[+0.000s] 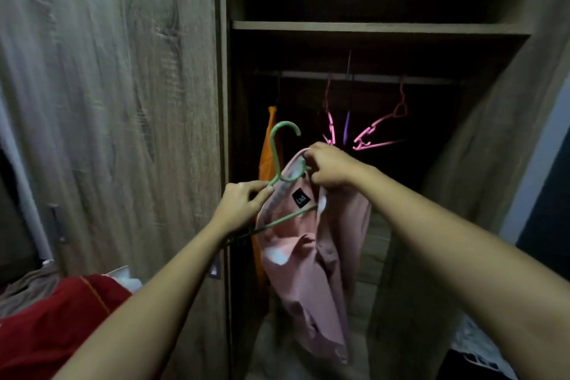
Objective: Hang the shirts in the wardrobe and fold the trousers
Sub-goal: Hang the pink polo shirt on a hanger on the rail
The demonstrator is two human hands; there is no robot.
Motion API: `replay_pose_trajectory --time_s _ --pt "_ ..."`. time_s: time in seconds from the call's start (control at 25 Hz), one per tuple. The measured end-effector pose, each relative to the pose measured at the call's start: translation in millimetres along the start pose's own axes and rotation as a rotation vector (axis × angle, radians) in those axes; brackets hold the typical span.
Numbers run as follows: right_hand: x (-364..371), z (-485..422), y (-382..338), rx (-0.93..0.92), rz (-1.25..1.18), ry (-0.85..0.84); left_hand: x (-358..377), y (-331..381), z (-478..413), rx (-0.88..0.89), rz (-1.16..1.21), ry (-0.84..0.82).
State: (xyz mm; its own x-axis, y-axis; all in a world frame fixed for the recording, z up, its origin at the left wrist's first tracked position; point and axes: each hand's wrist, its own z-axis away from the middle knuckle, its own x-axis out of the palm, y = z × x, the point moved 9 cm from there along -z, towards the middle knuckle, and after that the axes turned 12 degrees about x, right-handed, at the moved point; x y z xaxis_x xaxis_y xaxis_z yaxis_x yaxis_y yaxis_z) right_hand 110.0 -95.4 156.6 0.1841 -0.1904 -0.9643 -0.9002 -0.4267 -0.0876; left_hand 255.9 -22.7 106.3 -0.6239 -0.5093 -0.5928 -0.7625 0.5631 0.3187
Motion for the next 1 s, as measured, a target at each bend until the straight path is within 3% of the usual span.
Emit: replay_pose_trajectory --time_s 0.12,0.28,0.4,0.48,0.52,0.6,0.68,0.76,0.88,1.0 --pt "-32 22 3 -0.075 -0.116 0.073 -8 -4 -5 -0.029 0.064 0.174" --pt "-54 37 39 -0.032 0.217 0.277 -28 3 -13 0.059 0.137 0.273" --pt "-57 35 40 -0.040 0.220 0.415 -42 24 -8 0.097 -0.254 0.475" --pt "-65 36 42 -0.029 0.155 0.491 -24 49 15 0.258 -0.401 0.602" --pt "-72 38 46 -0.021 0.123 0.530 -1 55 28 0.301 -0.440 0.559" --pt "-83 43 53 0.004 0.088 0.593 46 30 43 0.080 -0.404 0.314" --pt "-91 48 61 0.020 0.075 0.627 82 -16 47 -0.282 -0.112 0.006" --pt "-94 55 71 0.012 0.092 0.639 106 -31 39 -0.308 0.290 -0.237" --pt "-93 72 101 0.036 0.136 0.651 79 -47 22 -0.369 0.560 -0.260" --pt "-79 86 123 0.063 0.132 0.627 39 -62 4 -0.351 0.490 -0.255"
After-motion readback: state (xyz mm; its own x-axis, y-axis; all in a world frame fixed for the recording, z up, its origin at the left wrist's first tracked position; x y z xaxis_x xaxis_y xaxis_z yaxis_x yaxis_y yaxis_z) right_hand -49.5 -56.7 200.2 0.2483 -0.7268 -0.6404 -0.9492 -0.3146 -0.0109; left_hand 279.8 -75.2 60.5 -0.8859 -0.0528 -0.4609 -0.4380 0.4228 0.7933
